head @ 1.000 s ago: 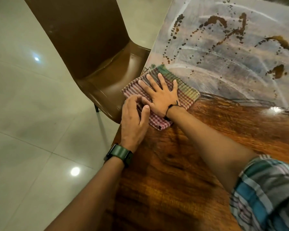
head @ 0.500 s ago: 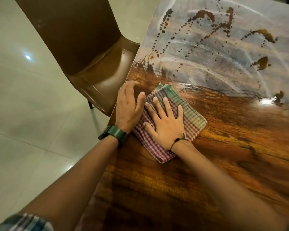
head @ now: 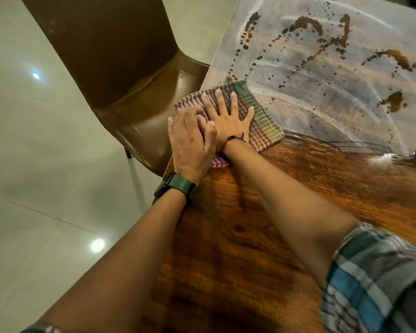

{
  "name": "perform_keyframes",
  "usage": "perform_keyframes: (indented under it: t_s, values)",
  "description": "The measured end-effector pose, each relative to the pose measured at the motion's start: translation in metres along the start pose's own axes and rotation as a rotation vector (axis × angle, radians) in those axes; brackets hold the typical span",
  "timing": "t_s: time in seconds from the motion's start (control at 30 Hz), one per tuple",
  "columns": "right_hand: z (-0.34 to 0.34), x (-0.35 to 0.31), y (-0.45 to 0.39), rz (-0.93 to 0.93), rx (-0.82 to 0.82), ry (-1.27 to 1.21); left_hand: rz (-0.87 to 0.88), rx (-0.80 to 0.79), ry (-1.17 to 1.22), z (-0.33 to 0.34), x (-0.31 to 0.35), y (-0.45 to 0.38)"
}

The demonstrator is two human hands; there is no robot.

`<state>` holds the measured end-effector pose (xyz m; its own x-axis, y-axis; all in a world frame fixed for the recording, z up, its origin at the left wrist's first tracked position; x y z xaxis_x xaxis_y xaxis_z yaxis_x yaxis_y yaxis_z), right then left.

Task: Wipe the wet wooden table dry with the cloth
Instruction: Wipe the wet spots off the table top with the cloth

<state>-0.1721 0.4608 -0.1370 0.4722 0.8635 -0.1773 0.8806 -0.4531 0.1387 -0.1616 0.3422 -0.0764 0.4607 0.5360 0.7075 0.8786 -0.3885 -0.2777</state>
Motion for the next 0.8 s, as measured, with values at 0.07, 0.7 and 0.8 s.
perform_keyframes:
  t_s: [0.07,0.7,0.8]
  values:
    - [-0.001,-0.005,-0.007,0.053,0.025,-0.006,0.026,-0.044,-0.035,0.005,0.004,-0.001]
    - [-0.022,0.156,0.071,0.514,0.096,-0.064,0.017,-0.158,0.040,0.015,-0.001,0.000]
    - [-0.013,0.096,0.042,0.444,0.091,-0.051,-0.009,-0.154,0.081,0.016,-0.003,-0.001]
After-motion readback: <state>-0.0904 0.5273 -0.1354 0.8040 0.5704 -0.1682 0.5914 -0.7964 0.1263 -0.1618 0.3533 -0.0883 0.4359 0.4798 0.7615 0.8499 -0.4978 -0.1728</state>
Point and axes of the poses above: each hand's wrist, its own y-axis away from the middle knuckle, its own z-axis out of the palm, x = y × z, the point moved 8 cm from there along -y, towards the middle knuckle, and after that the axes turned 5 degrees about -y, right-handed, at the moved point
